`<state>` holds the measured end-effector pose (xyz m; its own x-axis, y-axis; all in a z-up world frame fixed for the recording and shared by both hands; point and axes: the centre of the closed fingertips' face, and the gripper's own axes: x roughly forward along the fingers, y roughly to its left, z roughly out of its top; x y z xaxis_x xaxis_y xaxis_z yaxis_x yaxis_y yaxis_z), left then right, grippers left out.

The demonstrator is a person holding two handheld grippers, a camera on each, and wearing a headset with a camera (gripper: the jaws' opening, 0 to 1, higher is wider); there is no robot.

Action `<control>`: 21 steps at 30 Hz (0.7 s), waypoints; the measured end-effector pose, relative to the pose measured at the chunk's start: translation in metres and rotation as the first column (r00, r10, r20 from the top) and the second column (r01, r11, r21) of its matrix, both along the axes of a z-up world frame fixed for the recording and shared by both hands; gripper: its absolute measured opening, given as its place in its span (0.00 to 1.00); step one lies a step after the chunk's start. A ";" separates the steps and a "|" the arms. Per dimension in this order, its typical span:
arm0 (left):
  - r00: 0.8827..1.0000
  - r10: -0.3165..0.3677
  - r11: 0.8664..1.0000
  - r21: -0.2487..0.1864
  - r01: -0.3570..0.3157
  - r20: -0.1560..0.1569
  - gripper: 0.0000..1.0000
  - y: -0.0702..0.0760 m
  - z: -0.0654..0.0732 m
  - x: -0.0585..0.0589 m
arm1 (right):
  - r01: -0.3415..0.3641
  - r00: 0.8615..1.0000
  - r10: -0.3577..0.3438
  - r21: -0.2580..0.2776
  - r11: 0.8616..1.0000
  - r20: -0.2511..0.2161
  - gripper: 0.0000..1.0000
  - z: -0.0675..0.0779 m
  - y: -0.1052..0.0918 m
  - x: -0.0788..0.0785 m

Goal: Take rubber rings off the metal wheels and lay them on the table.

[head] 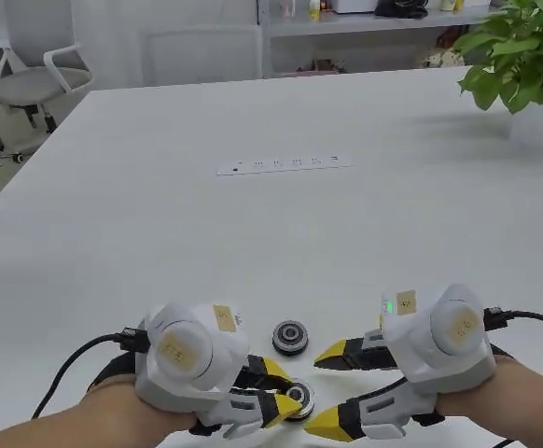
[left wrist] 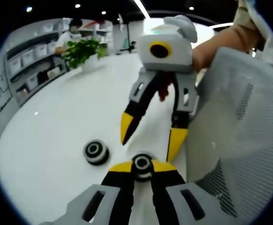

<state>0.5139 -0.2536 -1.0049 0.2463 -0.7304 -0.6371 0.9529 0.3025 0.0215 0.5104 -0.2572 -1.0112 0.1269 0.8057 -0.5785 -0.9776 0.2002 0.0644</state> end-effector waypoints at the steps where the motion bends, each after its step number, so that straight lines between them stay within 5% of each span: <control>1: 1.000 0.002 1.000 0.000 -0.002 0.002 0.13 0.000 0.000 0.000 | 0.000 1.000 0.000 0.007 1.000 -0.006 0.39 0.000 0.001 0.000; 21: 1.000 0.021 1.000 0.006 -0.021 0.023 0.13 -0.003 0.000 0.000 | -0.021 0.999 0.022 0.020 1.000 -0.034 0.31 -0.008 0.011 -0.002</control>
<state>0.5141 -0.2567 -1.0045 0.2761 -0.7212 -0.6353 0.9456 0.3223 0.0450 0.5088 -0.2459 -1.0194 0.0894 0.8194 -0.5663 -0.9789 0.1773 0.1020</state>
